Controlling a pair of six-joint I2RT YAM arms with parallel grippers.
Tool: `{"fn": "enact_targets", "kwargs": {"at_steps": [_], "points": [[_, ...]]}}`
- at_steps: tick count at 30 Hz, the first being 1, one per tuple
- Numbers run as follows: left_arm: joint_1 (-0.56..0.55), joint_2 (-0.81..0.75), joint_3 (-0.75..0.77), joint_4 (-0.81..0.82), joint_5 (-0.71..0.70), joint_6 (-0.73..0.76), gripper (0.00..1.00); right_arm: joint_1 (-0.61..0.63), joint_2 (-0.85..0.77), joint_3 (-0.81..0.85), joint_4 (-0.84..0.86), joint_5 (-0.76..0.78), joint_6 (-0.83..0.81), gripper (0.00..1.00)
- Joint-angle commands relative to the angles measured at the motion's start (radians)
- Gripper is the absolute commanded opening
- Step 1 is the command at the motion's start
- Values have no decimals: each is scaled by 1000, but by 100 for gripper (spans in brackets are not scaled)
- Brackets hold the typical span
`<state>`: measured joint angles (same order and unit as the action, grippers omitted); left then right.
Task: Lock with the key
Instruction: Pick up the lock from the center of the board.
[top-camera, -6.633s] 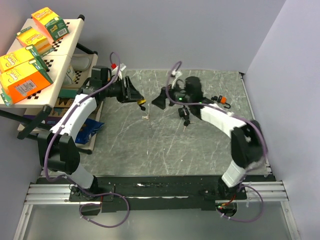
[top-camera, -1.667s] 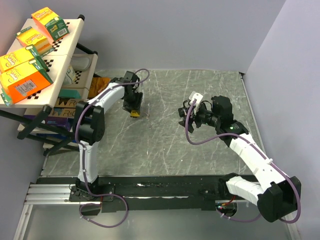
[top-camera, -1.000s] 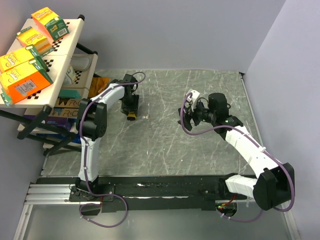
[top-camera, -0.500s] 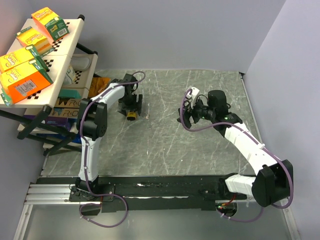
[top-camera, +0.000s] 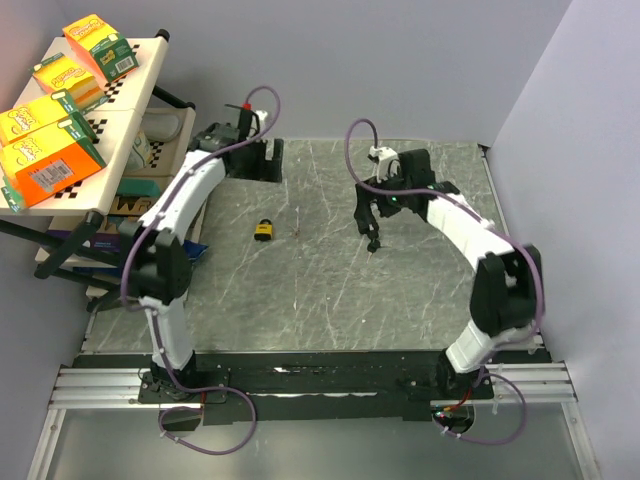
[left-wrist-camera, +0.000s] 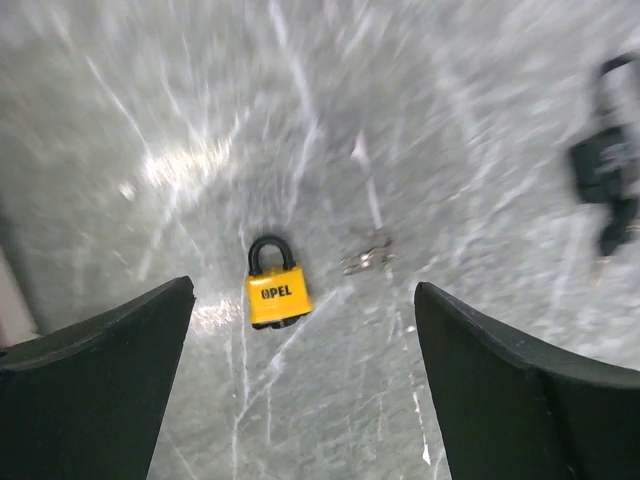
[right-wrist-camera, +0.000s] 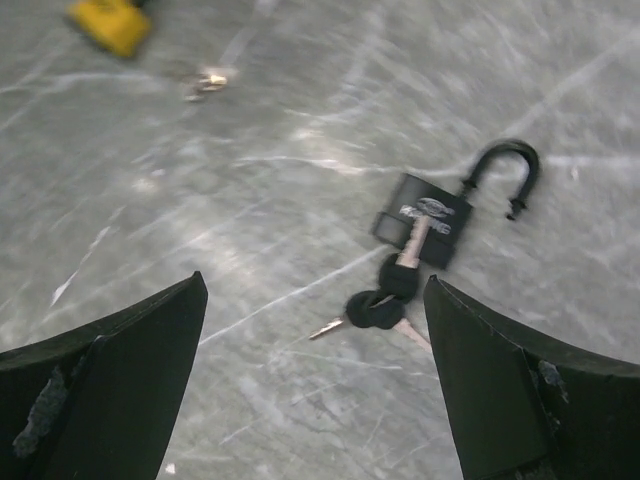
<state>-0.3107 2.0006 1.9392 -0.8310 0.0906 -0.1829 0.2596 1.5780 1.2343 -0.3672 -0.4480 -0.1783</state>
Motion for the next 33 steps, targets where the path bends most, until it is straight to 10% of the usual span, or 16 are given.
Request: {"fn": "enact_targets", "kwargs": {"at_steps": [1,33], "points": [[2,-163,-81,131,31,39,96,-10,155,148,-141,166,129,98],[30,-186,-132,185,133,-20,96,46,502,381,-193,308,171,93]]}}
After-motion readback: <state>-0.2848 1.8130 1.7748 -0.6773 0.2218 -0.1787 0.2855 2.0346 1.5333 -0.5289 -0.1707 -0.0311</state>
